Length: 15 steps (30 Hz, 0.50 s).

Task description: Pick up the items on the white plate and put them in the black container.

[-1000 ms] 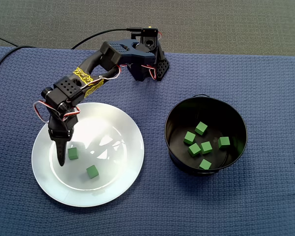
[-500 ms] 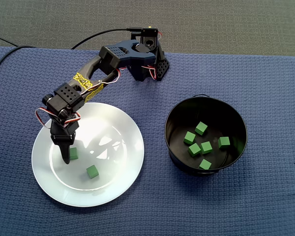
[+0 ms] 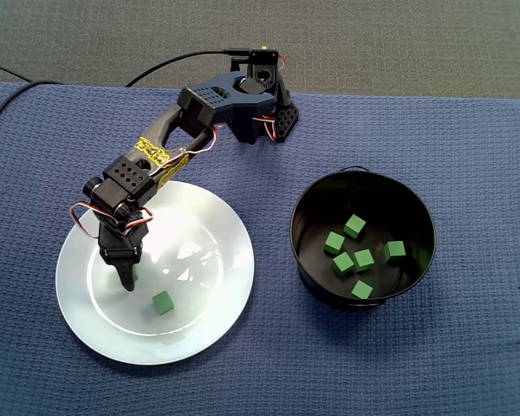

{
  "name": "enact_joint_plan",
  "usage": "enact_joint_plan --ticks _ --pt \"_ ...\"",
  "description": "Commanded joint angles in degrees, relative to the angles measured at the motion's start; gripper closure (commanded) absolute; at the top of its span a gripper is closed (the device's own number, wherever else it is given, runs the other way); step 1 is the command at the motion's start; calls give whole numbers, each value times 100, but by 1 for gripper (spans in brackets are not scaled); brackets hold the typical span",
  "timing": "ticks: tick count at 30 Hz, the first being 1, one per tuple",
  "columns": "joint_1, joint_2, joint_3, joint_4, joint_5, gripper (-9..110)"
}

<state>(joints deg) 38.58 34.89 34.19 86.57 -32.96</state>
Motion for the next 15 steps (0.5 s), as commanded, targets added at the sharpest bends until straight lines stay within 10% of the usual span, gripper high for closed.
enact_joint_plan --ticks 1,15 --pt "-79 105 -114 -88 9 82" --pt "-26 369 176 -316 97 102"
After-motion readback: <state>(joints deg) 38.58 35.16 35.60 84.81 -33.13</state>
